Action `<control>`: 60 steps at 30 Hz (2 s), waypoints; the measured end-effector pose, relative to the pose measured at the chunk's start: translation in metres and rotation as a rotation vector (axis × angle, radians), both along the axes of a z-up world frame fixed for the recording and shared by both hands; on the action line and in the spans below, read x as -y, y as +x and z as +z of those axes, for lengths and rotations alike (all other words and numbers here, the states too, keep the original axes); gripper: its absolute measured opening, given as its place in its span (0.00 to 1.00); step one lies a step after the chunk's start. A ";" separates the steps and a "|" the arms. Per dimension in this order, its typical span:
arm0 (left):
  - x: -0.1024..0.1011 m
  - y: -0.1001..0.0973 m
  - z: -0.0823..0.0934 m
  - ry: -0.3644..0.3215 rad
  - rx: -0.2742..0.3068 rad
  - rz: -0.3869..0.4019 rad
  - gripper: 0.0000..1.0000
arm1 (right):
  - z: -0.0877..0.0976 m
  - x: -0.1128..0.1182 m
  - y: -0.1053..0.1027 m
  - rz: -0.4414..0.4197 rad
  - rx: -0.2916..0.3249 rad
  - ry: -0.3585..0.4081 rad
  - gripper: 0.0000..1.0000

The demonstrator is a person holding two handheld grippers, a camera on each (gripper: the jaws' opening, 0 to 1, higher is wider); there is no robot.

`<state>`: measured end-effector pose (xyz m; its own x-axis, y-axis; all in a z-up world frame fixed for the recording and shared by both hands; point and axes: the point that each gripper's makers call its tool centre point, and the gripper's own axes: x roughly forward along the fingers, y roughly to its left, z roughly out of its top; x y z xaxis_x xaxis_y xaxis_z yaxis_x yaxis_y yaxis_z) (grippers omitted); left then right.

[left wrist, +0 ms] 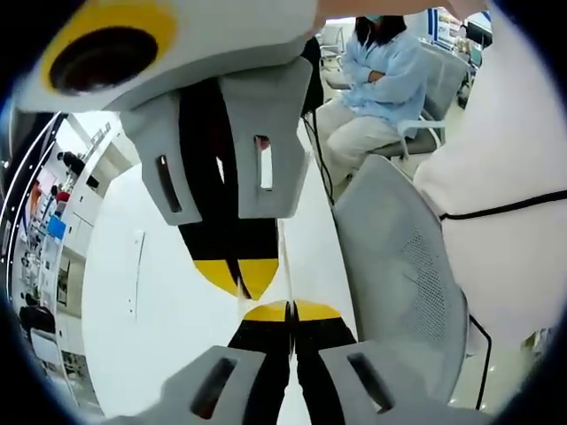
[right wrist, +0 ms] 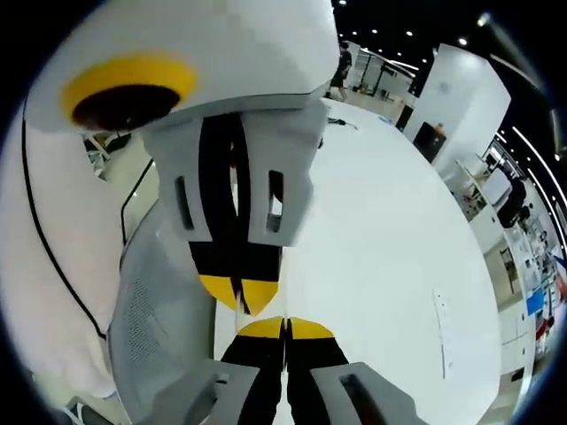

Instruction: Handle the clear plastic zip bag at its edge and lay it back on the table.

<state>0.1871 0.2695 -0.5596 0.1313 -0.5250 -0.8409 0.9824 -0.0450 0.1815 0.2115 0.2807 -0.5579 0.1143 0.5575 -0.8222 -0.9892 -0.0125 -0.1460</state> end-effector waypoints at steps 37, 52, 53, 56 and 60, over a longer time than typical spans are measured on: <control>0.004 -0.029 -0.012 -0.050 0.005 -0.016 0.00 | 0.007 0.009 0.018 -0.108 0.040 0.013 0.00; 0.008 -0.034 -0.012 -0.051 0.067 -0.039 0.00 | 0.013 0.012 0.030 -0.161 0.044 0.038 0.00; 0.008 -0.034 -0.012 -0.053 0.071 -0.039 0.00 | 0.013 0.012 0.030 -0.162 0.045 0.039 0.00; 0.009 -0.035 -0.013 -0.054 0.086 -0.043 0.00 | 0.014 0.012 0.032 -0.169 0.048 0.042 0.00; 0.010 -0.037 -0.013 -0.054 0.101 -0.049 0.00 | 0.016 0.013 0.032 -0.175 0.050 0.043 0.00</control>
<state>0.1504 0.2591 -0.5731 0.1872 -0.5773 -0.7948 0.9558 -0.0797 0.2829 0.2436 0.2682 -0.5424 0.2523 0.5604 -0.7889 -0.9673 0.1664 -0.1912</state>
